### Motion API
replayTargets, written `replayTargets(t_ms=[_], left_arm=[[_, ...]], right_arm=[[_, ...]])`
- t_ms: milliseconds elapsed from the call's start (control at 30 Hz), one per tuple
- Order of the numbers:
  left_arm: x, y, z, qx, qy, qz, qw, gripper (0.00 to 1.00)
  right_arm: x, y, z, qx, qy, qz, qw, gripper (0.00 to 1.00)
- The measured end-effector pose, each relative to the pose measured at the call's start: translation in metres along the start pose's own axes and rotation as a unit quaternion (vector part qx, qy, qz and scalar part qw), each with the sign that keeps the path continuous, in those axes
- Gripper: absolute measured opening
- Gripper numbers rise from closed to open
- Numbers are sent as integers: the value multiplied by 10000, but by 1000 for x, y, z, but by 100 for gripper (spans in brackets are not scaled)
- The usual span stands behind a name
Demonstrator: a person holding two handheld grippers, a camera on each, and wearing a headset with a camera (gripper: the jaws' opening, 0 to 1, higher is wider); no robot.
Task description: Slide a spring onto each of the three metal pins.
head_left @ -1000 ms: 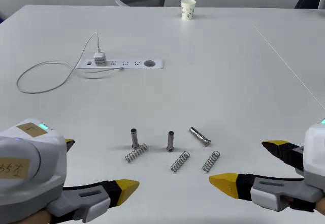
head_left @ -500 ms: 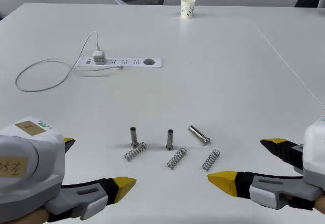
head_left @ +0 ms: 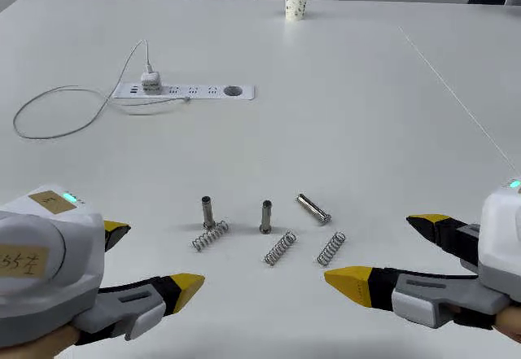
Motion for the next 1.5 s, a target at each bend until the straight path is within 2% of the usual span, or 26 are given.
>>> replayTargets(t_ms=[167,733,1233,1500], left_arm=[[0,2,-2,49,-30,15,10000,64],[2,3,-2,44,-65,46,10000,67],[3,5,-1,40,-85,64,9999,68],[4,5,-1,31,-101,83,9999,69]], right_arm=[[2,1,0,88,-26,-43,9999,85],[9,5,-6,44,-77,-11,10000,81],[17,12,-24,-79,-75,131,9999,73],[25,15,-39,-217,-57,239,9995,66]])
Point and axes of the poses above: the centre of the closed fingertips' face, and the gripper's own axes: z roughly backward along the fingers, x roughly to its right, y roughly out of its top, the point moved 7 cm from there along z, roughly backward along the fingers, and after that the axes turned 4 degrees about -y, right-handed, at the moved point
